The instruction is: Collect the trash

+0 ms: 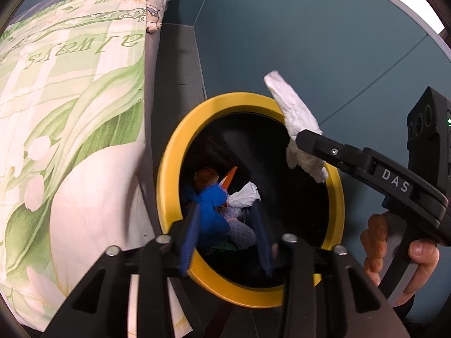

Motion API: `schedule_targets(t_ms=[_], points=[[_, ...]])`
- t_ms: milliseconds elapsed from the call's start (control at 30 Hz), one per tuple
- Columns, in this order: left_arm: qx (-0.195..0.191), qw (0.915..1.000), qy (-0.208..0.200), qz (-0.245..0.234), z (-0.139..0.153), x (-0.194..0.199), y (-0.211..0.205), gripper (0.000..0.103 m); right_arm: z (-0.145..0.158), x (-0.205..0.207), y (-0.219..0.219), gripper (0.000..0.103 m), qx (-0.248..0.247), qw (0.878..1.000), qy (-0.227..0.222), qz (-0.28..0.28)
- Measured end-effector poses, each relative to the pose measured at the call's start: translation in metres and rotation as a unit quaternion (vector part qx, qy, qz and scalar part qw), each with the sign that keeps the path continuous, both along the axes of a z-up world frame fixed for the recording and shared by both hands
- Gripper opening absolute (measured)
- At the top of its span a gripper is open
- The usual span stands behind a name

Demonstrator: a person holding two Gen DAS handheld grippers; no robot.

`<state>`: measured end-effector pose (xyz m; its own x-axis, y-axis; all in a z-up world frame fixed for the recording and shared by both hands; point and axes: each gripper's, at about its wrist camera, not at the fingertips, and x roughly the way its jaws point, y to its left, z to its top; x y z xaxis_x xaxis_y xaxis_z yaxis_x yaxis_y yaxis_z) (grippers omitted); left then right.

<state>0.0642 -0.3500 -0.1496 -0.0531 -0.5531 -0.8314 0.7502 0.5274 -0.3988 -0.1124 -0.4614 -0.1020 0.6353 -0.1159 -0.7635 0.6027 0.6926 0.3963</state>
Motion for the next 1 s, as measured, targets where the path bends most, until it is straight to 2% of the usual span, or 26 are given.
schedule_targets(t_ms=[67,167,500,767,833,1000], points=[[-0.003,1.0000,0.002,0.003,0.002,0.000,0.005,0.045,-0.001,0.000,-0.001,0.045,0.001,1.000,0.000,-0.003],[-0.005,0.9999,0.008,0.013,0.003,0.005,0.012,0.050,-0.002,0.001,0.000,0.047,0.002,1.000,0.001,-0.002],[-0.020,0.9984,0.015,0.050,0.013,0.025,0.045,0.060,0.007,0.004,0.005,0.063,-0.019,1.000,-0.005,-0.012],[-0.041,0.9938,-0.011,0.103,0.033,0.051,0.095,0.072,0.019,0.026,0.023,0.080,-0.035,0.999,-0.010,0.009],[-0.042,0.9918,-0.021,0.119,0.036,0.060,0.111,0.073,0.021,0.035,0.031,0.087,-0.036,0.999,-0.013,0.025],[-0.055,0.9848,-0.048,0.158,0.045,0.076,0.150,0.079,0.026,0.063,0.058,0.091,-0.060,0.996,-0.002,0.062]])
